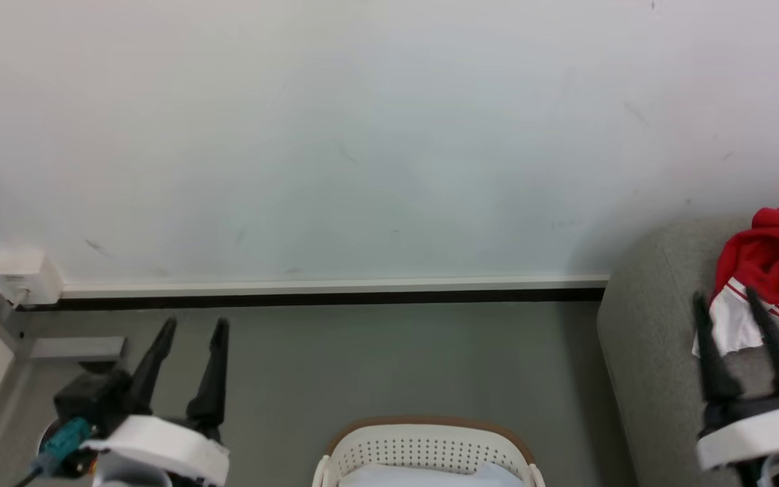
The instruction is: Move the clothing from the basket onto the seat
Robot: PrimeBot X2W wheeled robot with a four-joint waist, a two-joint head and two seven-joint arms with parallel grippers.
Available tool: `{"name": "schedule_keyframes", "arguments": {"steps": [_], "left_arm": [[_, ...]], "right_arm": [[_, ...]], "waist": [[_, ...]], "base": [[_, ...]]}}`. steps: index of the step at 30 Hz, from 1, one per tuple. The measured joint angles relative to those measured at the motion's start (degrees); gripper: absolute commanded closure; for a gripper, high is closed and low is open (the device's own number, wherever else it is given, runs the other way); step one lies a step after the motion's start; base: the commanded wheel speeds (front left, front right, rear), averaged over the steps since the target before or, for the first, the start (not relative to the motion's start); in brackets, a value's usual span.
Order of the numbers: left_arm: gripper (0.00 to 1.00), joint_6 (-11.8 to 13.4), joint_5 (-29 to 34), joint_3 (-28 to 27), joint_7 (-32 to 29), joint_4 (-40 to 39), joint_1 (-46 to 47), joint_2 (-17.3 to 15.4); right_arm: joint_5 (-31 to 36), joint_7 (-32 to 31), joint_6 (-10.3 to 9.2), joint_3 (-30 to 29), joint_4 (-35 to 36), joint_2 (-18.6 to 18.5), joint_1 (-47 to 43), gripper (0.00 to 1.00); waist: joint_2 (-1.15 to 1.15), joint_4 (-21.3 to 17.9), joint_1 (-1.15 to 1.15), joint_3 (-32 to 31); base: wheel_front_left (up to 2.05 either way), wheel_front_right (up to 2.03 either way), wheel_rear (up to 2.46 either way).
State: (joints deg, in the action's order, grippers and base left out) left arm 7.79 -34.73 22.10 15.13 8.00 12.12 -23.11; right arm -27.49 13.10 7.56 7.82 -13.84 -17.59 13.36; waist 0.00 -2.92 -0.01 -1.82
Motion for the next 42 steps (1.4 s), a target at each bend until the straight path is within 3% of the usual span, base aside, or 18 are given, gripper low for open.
{"name": "schedule_keyframes", "arguments": {"steps": [8, 14, 20, 26, 42], "left_arm": [[0.00, 1.12, 5.61, -9.16, 0.00, -1.43, -8.47, 4.55], [0.00, -2.30, 8.81, -15.03, 0.00, -0.41, -13.85, 9.17], [0.00, -6.24, 12.77, -19.03, 0.00, 1.68, -16.38, 13.39], [0.00, -8.92, 17.15, -21.57, 0.00, 3.30, -16.75, 15.61], [0.00, -12.69, 22.49, -25.98, 0.00, 5.00, -16.11, 18.62]], "right_arm": [[6.44, 1.80, 0.00, 0.97, -0.15, 7.78, -7.35, 0.00], [9.77, 1.93, 0.00, -0.27, 1.47, 10.93, -9.66, 0.00], [11.78, 1.94, 0.00, -1.83, 2.04, 12.60, -11.72, 0.00], [12.32, 1.94, 0.00, -1.46, 1.52, 13.29, -12.28, 0.00], [12.29, 1.94, 0.00, -0.45, -0.11, 13.45, -12.17, 0.00]], "waist": [[0.00, 1.41, 0.00, -1.65], [0.00, 1.21, 0.02, -1.92], [0.00, 1.14, 0.01, -2.66], [0.00, 1.09, 0.01, -2.87], [0.00, 0.79, 0.01, -2.88]], "base": [[0.00, 0.00, 0.00], [0.00, 0.00, 0.00], [0.00, 0.00, 0.00], [0.00, 0.00, 0.00], [0.00, 0.00, 0.00]]}}
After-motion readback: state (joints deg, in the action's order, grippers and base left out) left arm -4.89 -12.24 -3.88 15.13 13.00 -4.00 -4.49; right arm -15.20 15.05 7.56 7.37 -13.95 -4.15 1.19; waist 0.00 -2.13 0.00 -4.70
